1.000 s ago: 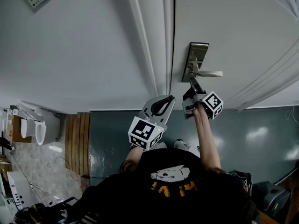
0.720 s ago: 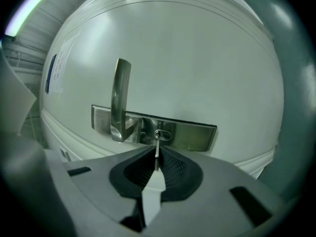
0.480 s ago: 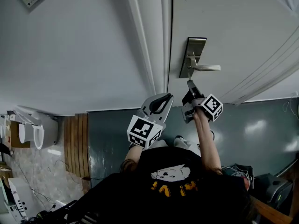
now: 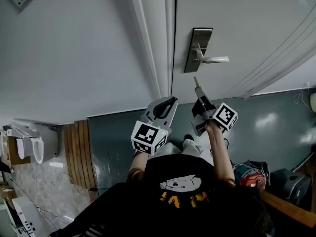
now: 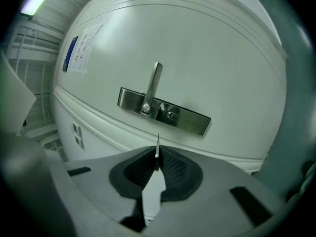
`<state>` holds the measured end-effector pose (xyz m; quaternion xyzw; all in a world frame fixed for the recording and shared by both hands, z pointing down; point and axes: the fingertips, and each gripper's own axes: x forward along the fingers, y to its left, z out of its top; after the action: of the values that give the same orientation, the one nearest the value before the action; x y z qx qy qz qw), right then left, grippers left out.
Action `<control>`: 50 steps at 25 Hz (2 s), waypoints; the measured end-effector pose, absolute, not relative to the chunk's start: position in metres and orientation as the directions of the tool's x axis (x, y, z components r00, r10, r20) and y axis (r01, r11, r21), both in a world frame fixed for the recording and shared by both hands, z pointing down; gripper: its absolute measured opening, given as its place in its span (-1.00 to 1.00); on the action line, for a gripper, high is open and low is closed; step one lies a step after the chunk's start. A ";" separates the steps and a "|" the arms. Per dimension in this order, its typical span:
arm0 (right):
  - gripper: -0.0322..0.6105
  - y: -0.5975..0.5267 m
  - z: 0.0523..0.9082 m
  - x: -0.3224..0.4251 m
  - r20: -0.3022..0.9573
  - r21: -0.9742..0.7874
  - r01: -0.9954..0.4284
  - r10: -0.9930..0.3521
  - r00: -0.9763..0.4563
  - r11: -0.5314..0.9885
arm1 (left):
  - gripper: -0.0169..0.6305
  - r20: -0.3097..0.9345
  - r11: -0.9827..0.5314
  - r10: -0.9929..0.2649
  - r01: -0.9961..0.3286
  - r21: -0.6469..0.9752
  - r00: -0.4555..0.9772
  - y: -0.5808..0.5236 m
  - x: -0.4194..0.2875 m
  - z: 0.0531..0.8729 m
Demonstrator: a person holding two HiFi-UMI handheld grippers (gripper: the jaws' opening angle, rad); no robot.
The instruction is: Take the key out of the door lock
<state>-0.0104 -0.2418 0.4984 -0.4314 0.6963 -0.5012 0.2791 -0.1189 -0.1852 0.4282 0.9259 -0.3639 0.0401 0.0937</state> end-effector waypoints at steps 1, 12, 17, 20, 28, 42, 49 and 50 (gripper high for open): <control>-0.84 -0.237 0.496 -0.011 0.044 -0.936 -0.327 -0.878 -0.477 0.131 | -0.87 0.144 -0.719 -0.663 -0.678 0.150 0.735 -0.183 -0.118 0.430; -0.83 -0.198 0.474 -0.022 0.032 -0.896 -0.388 -0.842 -0.538 0.214 | -0.87 0.163 -0.708 -0.667 -0.686 0.167 0.727 -0.173 -0.119 0.442; -0.83 -0.178 0.472 -0.017 0.032 -0.893 -0.389 -0.832 -0.553 0.224 | -0.87 0.180 -0.690 -0.684 -0.707 0.156 0.707 -0.165 -0.119 0.443; -0.84 -0.165 0.474 -0.009 0.028 -0.898 -0.378 -0.827 -0.561 0.226 | -0.87 0.197 -0.678 -0.691 -0.718 0.157 0.696 -0.158 -0.113 0.448; -0.83 -0.125 0.465 0.018 0.022 -0.877 -0.401 -0.812 -0.583 0.264 | -0.87 0.202 -0.676 -0.694 -0.722 0.149 0.691 -0.114 -0.082 0.442; -0.84 -0.044 0.467 0.027 0.037 -0.843 -0.420 -0.742 -0.670 0.337 | -0.87 0.189 -0.618 -0.750 -0.774 0.139 0.634 -0.030 -0.071 0.438; -0.83 -0.005 0.470 0.020 0.049 -0.818 -0.431 -0.699 -0.714 0.382 | -0.87 0.181 -0.589 -0.777 -0.798 0.130 0.603 0.004 -0.074 0.438; -0.83 -0.001 0.472 0.020 0.051 -0.817 -0.430 -0.695 -0.717 0.385 | -0.87 0.181 -0.587 -0.778 -0.799 0.128 0.601 0.008 -0.073 0.439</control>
<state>0.0198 -0.0005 0.4719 -0.3439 0.8181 -0.4353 0.1520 -0.0735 0.0084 0.4386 0.8893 -0.4434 0.0527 0.0982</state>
